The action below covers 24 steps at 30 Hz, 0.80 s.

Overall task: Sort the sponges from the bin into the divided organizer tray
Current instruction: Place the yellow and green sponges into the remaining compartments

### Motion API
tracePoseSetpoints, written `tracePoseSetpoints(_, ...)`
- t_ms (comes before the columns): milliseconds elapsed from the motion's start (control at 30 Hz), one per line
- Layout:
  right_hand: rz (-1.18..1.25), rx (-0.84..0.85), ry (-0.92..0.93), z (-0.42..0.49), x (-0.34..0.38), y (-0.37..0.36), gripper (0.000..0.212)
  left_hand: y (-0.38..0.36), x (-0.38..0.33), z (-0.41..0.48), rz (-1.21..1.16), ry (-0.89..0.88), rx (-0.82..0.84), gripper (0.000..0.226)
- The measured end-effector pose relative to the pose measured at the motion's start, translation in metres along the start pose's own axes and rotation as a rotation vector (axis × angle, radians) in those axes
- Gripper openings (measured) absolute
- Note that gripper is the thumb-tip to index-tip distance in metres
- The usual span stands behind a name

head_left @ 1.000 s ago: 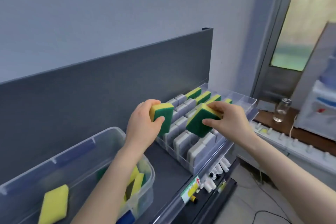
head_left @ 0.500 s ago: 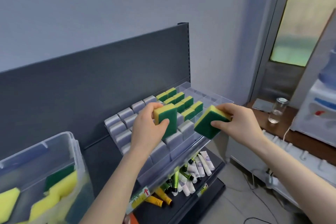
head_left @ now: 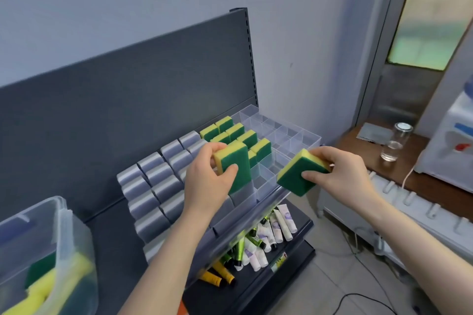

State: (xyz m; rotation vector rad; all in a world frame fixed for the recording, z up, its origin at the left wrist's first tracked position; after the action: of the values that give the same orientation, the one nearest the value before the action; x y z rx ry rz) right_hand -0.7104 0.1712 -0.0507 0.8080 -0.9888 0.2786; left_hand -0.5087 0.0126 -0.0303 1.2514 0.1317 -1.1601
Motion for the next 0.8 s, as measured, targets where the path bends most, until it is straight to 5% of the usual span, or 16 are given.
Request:
tracePoseSetpoints(333, -0.09, 0.059, 0.02, 0.069, 0.006, -0.008, 0.037, -0.017, 0.014, 0.045, -0.167, 0.047, -0.074, 0.044)
tracePoseSetpoints(800, -0.08, 0.223, 0.054, 0.12, -0.013, -0.037, 0.039, -0.039, 0.027, 0.066, -0.084, 0.057, -0.029, 0.031)
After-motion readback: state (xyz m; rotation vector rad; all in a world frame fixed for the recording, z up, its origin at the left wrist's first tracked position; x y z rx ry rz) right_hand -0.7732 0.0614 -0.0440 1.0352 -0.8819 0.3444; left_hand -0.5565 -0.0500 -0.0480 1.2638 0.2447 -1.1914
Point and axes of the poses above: each hand's wrist, its own z-axis towards the middle knuckle, its own y-axis out of the back of the hand, x = y × z, the point moved 2 cm from there along z, towards the middle knuckle, and after that the axes turned 11 degrees about z, right-handed, at the moved point
